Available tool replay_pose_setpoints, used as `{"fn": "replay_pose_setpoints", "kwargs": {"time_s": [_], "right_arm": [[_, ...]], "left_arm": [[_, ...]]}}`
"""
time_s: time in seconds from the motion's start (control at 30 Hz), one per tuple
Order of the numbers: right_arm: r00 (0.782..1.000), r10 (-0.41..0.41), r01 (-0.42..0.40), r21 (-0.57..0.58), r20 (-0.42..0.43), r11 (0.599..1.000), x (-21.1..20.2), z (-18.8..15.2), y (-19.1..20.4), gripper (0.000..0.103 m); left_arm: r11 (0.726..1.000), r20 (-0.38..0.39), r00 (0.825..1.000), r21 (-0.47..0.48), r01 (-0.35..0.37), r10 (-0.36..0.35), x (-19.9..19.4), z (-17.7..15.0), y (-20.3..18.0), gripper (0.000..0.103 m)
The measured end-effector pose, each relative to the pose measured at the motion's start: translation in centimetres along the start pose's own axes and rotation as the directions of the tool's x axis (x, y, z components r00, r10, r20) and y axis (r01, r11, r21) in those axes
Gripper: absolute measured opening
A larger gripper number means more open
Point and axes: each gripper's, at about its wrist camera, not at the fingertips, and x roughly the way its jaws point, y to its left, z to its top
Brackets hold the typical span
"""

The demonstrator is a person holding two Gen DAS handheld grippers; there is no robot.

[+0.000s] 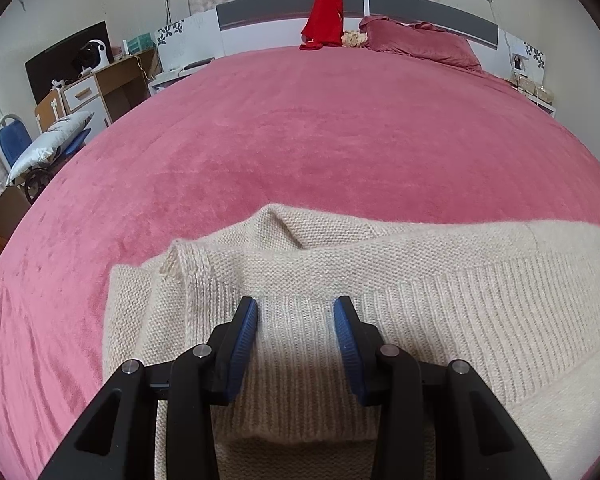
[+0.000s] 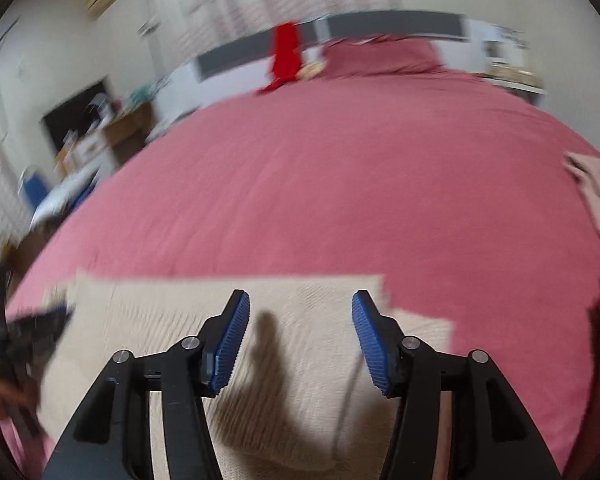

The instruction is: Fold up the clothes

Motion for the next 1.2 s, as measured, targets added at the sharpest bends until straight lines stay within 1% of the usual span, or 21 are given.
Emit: {"fn": "replay_pose_setpoints", "kwargs": {"time_s": [0.03,0.1,0.17,0.2,0.27,0.33,0.4,0.43,0.5,0.53,0.57,0.6,0.63,0.7,0.77,0.83,0.93,1.0,1.03,1.13,1.2], "right_arm": [[0.999,-0.009,0.009,-0.020,-0.040,1.000,1.1,-0.1,-0.3,0.050],[0.999,-0.032,0.033,0.068,-0.014,0.997,0.6,0.4,-2.5,0.049],[0.998,-0.059,0.054,0.170,0.021,0.984,-0.3,1.0,-4.8,0.050],[0.997,-0.052,0.036,0.247,0.059,0.968,-1.5,1.0,-6.6,0.051],[0.992,-0.048,0.006,0.335,0.115,0.942,-3.9,0.5,-8.8,0.051],[0.992,-0.035,-0.016,0.395,0.123,0.919,-5.7,-0.8,-10.2,0.051],[0.994,0.035,-0.075,0.415,0.104,0.907,-6.0,-2.1,-10.7,0.052],[0.994,0.075,-0.104,0.417,0.084,0.903,-6.0,-2.8,-10.8,0.055],[0.993,0.117,-0.118,0.417,0.027,0.901,-4.6,-4.0,-10.6,0.063],[0.990,0.143,-0.126,0.418,-0.010,0.900,-3.6,-4.8,-10.7,0.069],[0.988,0.153,-0.137,0.426,-0.003,0.894,-3.3,-5.2,-11.0,0.069],[0.987,0.158,-0.149,0.436,0.015,0.888,-3.2,-5.4,-11.3,0.070],[0.985,0.171,-0.165,0.464,0.029,0.870,-3.0,-5.3,-11.8,0.070],[0.980,0.195,-0.181,0.532,0.031,0.827,-3.1,-5.3,-12.6,0.070],[0.976,0.214,-0.196,0.568,0.037,0.799,-3.6,-5.7,-13.0,0.070],[0.973,0.225,-0.207,0.589,0.044,0.781,-4.3,-6.3,-12.9,0.070],[0.990,0.138,-0.136,0.541,0.038,0.830,-6.3,-6.7,-11.0,0.070],[0.996,0.065,-0.085,0.459,0.060,0.884,-8.5,-6.4,-9.3,0.070],[0.997,0.028,-0.057,0.415,0.076,0.908,-9.6,-6.3,-8.3,0.070],[0.996,0.042,-0.075,0.427,0.085,0.901,-10.4,-6.7,-7.9,0.070],[0.985,0.151,-0.171,0.496,0.080,0.851,-9.6,-7.4,-8.8,0.070]], "left_arm": [[1.000,0.007,1.000,0.004,0.000,0.000,0.0,-0.1,0.0,0.041],[1.000,0.021,1.000,0.006,0.003,-0.003,-0.1,-0.3,0.1,0.041],[1.000,0.035,0.999,0.004,0.003,-0.003,-0.1,-0.4,0.1,0.041],[1.000,0.044,0.999,0.004,0.000,0.000,-0.2,-0.5,0.1,0.041],[1.000,0.058,0.998,0.004,-0.006,0.005,-0.2,-0.7,0.1,0.041],[1.000,0.067,0.998,0.004,-0.009,0.009,-0.1,-0.7,0.1,0.041],[1.000,0.077,0.997,0.004,-0.013,0.012,-0.1,-0.7,0.1,0.041],[1.000,0.075,0.997,0.005,-0.012,0.012,-0.1,-0.6,0.1,0.041],[1.000,0.078,0.997,0.012,-0.014,0.013,-0.1,-0.5,0.1,0.041],[0.999,0.078,0.997,0.028,-0.018,0.016,-0.2,-0.5,-0.1,0.041],[0.999,0.077,0.997,0.044,-0.022,0.019,-0.3,-0.4,-0.3,0.041],[0.998,0.073,0.997,0.059,-0.009,0.005,-0.7,-0.2,-0.2,0.041],[0.997,0.068,0.998,0.074,0.003,-0.009,-1.0,0.1,-0.1,0.041],[0.996,0.044,0.996,0.061,0.071,-0.074,-1.9,0.3,1.1,0.041],[0.992,0.062,0.990,-0.003,0.129,-0.129,-3.4,-0.1,2.5,0.041],[0.989,0.105,0.984,-0.023,0.144,-0.141,-5.2,-1.1,3.1,0.041],[0.995,0.157,0.983,-0.002,0.101,-0.099,-7.6,-3.0,3.1,0.041],[0.997,0.185,0.980,0.025,0.071,-0.074,-8.8,-4.7,2.8,0.041],[0.997,0.181,0.981,0.043,0.058,-0.065,-9.0,-5.7,2.7,0.041],[0.996,0.084,0.993,0.045,0.081,-0.084,-8.5,-8.5,3.1,0.041],[0.995,0.073,0.992,0.029,0.100,-0.102,-9.0,-10.1,3.6,0.041]]}}
